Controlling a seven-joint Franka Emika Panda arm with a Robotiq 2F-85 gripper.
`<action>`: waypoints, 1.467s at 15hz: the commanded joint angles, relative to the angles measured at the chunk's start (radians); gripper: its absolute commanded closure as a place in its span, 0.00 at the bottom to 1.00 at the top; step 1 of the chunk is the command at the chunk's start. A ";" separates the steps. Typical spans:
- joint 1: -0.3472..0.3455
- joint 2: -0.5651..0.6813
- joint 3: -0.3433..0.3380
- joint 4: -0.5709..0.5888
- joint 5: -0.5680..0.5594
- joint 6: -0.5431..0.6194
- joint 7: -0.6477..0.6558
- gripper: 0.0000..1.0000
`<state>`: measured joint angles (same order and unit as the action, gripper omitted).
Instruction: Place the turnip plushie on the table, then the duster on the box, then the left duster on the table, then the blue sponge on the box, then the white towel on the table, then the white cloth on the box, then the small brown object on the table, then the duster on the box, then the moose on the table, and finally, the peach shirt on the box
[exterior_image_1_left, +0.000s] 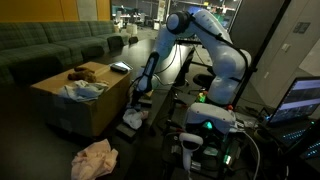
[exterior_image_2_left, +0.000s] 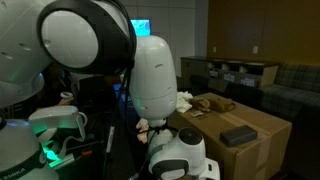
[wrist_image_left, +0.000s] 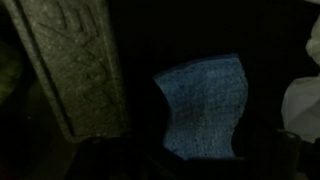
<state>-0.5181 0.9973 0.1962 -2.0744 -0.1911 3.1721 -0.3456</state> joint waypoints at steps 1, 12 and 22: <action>-0.028 0.032 0.011 0.037 -0.017 0.004 -0.010 0.00; -0.035 -0.001 0.007 0.018 -0.022 0.020 -0.011 0.66; -0.063 -0.173 0.006 -0.130 -0.027 0.033 -0.009 0.86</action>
<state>-0.5534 0.9206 0.1952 -2.1060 -0.1950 3.1823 -0.3512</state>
